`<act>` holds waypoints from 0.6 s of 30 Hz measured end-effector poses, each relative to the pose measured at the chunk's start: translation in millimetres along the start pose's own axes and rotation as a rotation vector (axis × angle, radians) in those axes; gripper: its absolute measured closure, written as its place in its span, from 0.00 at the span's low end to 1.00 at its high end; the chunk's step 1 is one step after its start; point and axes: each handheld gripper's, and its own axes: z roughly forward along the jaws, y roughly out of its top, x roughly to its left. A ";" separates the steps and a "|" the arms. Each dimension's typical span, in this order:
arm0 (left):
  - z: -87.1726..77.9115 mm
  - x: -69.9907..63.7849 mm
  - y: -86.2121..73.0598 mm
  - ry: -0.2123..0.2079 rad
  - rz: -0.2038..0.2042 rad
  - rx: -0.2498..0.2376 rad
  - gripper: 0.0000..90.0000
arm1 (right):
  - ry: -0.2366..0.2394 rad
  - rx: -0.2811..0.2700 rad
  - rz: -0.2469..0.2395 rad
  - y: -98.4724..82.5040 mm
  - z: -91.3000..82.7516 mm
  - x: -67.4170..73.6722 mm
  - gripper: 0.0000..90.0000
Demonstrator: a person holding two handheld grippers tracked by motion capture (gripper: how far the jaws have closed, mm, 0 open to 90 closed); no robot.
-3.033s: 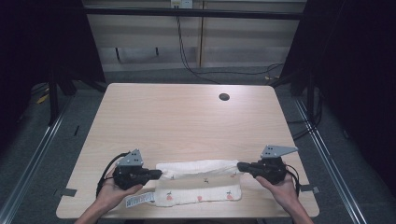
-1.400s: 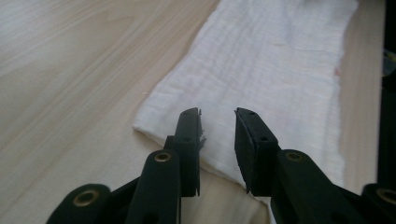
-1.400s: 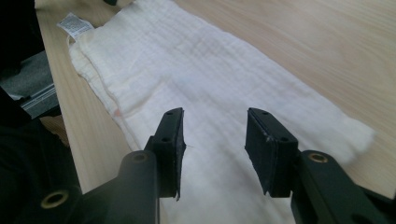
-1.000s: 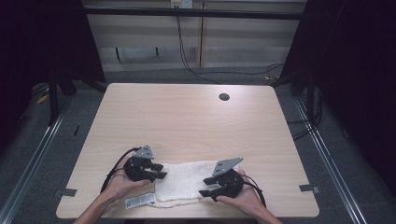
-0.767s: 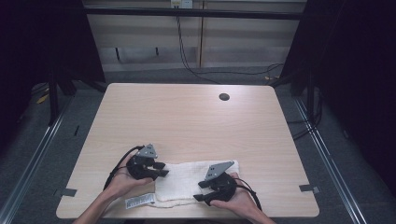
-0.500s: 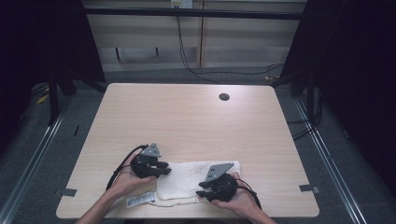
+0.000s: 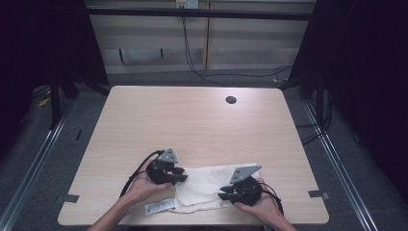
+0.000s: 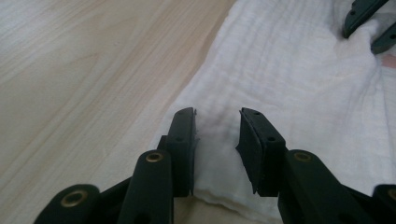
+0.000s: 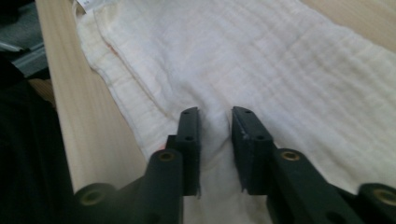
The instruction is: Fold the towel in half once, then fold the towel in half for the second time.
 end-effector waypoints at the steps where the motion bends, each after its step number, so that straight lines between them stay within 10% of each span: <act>1: -0.6 -1.1 0.5 -0.006 0.007 0.011 0.72 | 0.015 -0.004 0.014 -1.4 -0.9 -0.5 0.73; 8: -8.8 6.8 5.6 -0.003 -0.052 -0.023 0.59 | 0.015 -0.049 0.022 6.6 -4.0 10.5 0.61; 18: -13.0 32.9 -0.1 -0.017 -0.140 -0.057 0.45 | 0.139 -0.058 -0.046 36.0 21.1 39.6 0.60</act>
